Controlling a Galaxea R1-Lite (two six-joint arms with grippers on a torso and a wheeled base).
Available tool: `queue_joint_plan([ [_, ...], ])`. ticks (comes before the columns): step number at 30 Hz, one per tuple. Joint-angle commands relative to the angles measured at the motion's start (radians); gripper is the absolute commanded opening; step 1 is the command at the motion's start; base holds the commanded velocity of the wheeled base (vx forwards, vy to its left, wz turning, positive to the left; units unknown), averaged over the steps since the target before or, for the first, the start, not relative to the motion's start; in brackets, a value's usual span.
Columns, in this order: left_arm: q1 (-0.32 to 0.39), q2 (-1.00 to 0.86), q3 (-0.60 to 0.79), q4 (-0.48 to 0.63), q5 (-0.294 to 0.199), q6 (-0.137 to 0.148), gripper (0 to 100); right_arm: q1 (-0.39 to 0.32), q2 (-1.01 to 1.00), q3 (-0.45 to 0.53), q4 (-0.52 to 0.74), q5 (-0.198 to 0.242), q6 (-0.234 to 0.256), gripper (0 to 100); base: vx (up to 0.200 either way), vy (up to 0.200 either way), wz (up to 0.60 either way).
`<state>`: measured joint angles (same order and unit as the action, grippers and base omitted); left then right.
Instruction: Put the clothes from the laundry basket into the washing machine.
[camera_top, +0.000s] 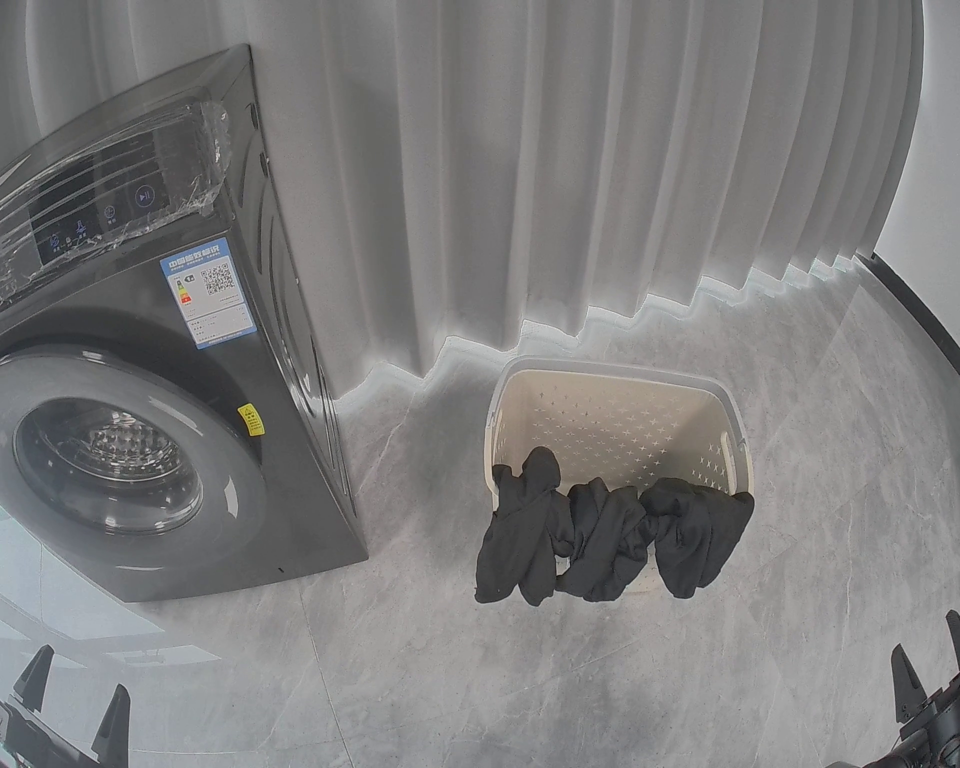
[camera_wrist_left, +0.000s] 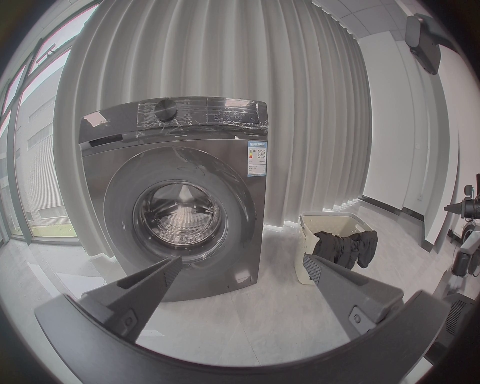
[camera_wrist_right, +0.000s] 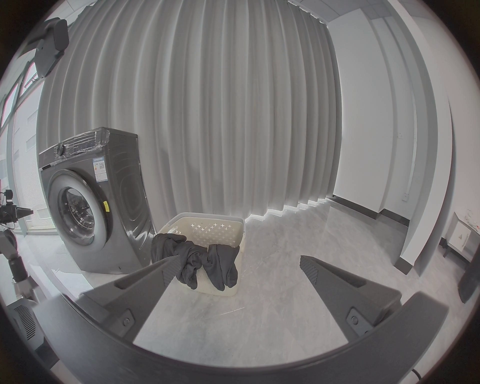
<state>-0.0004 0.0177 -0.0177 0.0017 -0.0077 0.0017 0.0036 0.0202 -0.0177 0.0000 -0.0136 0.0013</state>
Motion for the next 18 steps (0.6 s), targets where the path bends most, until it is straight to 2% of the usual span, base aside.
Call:
queue_joint_plan([
  [1,0.0,-0.018,0.018,0.0,0.0,0.0,100,0.001,0.0,0.018,0.0,0.0,-0.001,100,0.0,0.0,-0.6],
  [5,0.0,-0.018,0.018,0.0,0.0,0.0,100,0.001,0.0,0.018,0.0,0.0,0.0,100,0.0,0.0,-0.6],
  [18,0.0,-0.018,0.018,0.0,0.0,-0.002,100,0.001,0.0,0.018,0.0,0.0,0.0,100,0.0,0.0,0.0],
])
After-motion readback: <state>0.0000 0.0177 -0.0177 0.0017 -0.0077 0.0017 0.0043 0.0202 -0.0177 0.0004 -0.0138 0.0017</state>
